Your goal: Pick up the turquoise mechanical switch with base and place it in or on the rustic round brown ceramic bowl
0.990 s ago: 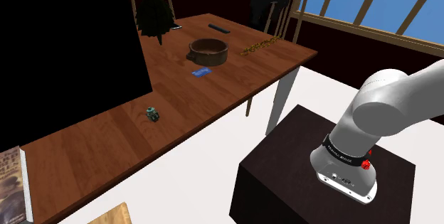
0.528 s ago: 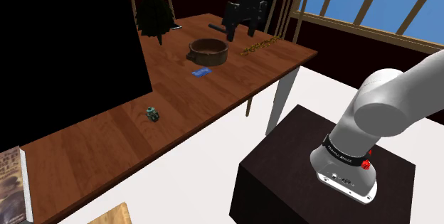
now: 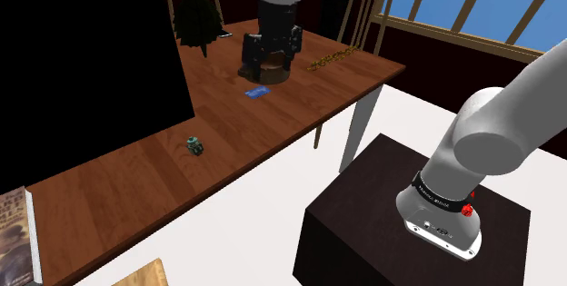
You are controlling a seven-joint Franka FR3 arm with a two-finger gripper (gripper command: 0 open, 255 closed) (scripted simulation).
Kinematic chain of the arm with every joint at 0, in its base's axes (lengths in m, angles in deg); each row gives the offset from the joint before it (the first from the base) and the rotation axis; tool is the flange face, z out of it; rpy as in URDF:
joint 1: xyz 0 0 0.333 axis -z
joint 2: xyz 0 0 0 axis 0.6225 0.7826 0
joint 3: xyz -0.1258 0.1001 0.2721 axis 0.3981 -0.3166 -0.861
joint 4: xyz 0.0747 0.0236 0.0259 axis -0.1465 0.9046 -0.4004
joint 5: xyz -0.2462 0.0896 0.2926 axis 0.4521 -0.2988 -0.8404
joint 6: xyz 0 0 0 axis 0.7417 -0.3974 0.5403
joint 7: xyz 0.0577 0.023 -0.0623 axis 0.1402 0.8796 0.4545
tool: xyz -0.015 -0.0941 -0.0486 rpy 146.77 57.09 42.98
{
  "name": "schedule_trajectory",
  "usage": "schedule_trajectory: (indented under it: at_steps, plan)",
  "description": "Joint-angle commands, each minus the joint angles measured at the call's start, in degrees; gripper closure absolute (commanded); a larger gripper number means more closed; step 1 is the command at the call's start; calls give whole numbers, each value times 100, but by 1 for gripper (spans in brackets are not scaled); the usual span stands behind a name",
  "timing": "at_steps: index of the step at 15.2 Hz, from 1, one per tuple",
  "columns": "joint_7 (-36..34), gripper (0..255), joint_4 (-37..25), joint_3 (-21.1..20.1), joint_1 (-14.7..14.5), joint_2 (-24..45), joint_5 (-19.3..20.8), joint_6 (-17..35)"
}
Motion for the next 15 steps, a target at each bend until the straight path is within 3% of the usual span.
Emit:
schedule_trajectory:
  at_steps: [1, 9, 15]
  plan:
    - [-244, 0, -177, -193, -38, 307, 64, 72]
    - [-1369, 0, -1182, -887, -279, 1947, 747, 334]
    - [-2200, 0, -2238, -1087, -762, 3341, 1490, 265]
